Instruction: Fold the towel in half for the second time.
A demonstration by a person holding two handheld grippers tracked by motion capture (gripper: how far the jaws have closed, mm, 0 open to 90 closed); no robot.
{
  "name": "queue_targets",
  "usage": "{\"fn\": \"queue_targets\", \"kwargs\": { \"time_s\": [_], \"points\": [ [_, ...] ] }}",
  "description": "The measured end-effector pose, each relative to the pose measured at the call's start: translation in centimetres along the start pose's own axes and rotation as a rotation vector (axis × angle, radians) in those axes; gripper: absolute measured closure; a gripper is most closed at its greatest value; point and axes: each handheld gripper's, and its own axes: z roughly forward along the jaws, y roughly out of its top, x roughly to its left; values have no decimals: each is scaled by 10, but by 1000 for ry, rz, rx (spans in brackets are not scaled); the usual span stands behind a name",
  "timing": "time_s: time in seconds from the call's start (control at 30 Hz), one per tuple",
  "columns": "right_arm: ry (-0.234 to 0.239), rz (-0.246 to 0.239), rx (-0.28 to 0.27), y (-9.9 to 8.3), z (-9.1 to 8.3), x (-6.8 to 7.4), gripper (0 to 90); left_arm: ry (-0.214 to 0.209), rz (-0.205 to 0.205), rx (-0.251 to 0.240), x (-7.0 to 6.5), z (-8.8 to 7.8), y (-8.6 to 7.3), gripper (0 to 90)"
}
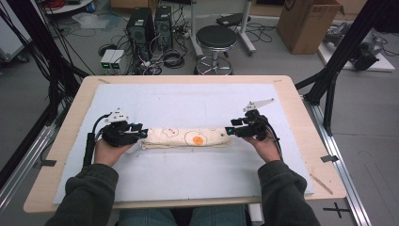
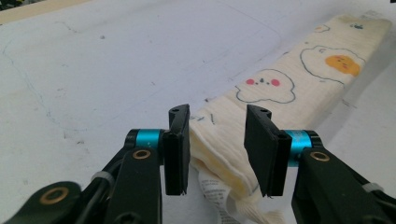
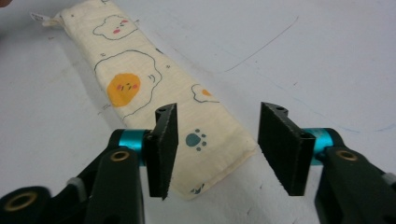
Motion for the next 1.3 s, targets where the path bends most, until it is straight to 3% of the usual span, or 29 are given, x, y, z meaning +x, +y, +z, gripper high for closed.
{"fn": "queue_targets", "kwargs": {
  "time_s": [0.63,0.8,1.3],
  "points": [
    [-44,30,-56,-9,-18,13,198,-25,-9,-12,-13,-25,-7,408],
    [-51,24,-53,-11,-21,17,170,-16,-13,-14,-15,-31,-11,338],
    [-72,7,-78,-20,-29,27,127,-12,3,-8,-25,-46,-22,302]
  ]
}}
